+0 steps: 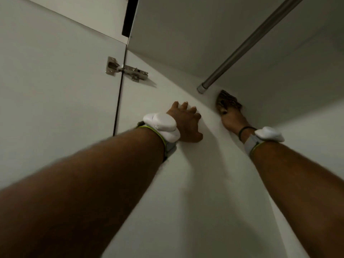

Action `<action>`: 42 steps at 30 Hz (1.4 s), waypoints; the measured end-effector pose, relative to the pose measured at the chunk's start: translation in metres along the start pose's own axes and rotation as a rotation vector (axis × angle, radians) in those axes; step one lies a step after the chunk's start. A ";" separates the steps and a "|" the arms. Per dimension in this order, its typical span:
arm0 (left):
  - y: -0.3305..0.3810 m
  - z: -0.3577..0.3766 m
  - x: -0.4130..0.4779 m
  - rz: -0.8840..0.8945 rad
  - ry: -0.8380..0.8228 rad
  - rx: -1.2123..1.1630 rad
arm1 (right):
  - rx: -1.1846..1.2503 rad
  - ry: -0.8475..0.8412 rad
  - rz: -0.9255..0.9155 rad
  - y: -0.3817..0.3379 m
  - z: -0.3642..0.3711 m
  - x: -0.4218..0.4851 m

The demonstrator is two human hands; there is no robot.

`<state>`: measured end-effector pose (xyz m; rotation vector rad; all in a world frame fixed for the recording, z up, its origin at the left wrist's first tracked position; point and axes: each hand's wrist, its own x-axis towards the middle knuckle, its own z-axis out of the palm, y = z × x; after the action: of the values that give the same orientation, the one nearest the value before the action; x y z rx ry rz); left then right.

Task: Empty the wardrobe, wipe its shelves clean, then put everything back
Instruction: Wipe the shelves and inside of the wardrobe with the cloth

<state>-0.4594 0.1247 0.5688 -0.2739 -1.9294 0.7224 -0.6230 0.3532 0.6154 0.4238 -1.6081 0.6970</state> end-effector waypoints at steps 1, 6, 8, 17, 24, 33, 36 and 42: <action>-0.008 -0.005 -0.008 0.028 0.007 0.007 | -0.001 -0.005 0.052 0.017 -0.005 0.000; -0.023 0.012 -0.063 -0.034 0.062 0.123 | 0.002 0.015 0.247 -0.020 -0.008 -0.031; -0.023 0.029 -0.078 -0.039 0.155 0.110 | 0.059 0.031 0.259 -0.066 0.004 -0.040; -0.014 0.024 -0.096 0.002 0.285 0.039 | 0.291 -0.118 -0.057 -0.255 0.029 -0.057; -0.030 0.023 -0.113 0.090 0.213 -0.022 | 0.249 -0.177 -0.284 -0.219 0.012 -0.079; -0.036 0.043 -0.119 0.070 0.252 0.059 | 0.057 -0.022 -0.023 -0.050 0.005 -0.074; -0.036 0.047 -0.117 0.064 0.275 0.051 | -0.006 -0.009 0.144 0.008 -0.003 -0.068; -0.034 0.037 -0.121 0.051 0.256 0.025 | 0.061 0.094 0.402 -0.054 0.008 -0.082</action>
<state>-0.4323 0.0253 0.4879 -0.3828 -1.6743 0.7086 -0.5813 0.2984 0.5454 0.1070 -1.6004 1.0551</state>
